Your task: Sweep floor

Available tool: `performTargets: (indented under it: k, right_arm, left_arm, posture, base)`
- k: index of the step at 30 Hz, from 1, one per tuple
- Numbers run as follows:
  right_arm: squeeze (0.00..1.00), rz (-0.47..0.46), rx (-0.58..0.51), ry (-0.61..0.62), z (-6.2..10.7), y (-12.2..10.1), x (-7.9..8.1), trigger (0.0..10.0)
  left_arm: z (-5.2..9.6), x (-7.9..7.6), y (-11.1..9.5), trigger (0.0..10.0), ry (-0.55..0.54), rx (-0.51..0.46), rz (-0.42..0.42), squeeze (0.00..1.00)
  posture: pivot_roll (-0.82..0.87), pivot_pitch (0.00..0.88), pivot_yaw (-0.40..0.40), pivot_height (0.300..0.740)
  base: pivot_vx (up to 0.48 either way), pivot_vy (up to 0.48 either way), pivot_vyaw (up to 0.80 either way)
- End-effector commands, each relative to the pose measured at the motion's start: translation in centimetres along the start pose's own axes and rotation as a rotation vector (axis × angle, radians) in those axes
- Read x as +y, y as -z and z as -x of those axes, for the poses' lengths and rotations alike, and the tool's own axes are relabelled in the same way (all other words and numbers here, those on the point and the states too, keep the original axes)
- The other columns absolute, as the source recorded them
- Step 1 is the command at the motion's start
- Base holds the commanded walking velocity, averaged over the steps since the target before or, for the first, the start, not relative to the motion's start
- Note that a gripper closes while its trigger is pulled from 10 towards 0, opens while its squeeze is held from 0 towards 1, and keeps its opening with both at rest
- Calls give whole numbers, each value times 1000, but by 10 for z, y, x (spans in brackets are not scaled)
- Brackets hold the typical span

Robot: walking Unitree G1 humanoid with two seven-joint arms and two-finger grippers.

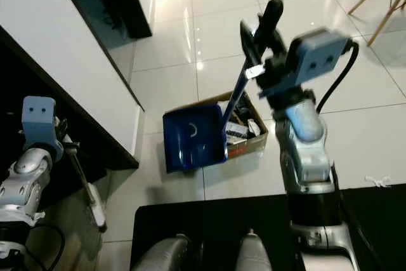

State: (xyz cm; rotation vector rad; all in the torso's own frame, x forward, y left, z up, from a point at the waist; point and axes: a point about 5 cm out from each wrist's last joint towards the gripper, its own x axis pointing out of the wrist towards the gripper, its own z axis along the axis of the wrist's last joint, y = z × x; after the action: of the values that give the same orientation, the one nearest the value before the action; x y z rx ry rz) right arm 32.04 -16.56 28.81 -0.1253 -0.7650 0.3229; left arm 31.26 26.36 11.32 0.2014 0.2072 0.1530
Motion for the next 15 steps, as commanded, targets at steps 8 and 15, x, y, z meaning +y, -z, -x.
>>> performTargets:
  k: [8, 15]
  right_arm:
    - [0, 181, -114, -119, -38, -16, 6, 10000]
    - [0, 252, -175, -213, -57, -20, 18, 10000]
  left_arm:
    - [6, 4, 10, 10000, -52, -2, -13, 0]
    - [11, 5, 16, 10000, -86, -1, 11, 0]
  posture:
    - [48, 85, 147, 740]
    - [68, 67, 98, 740]
  base:
    - [0, 0, 0]
    - [0, 0, 0]
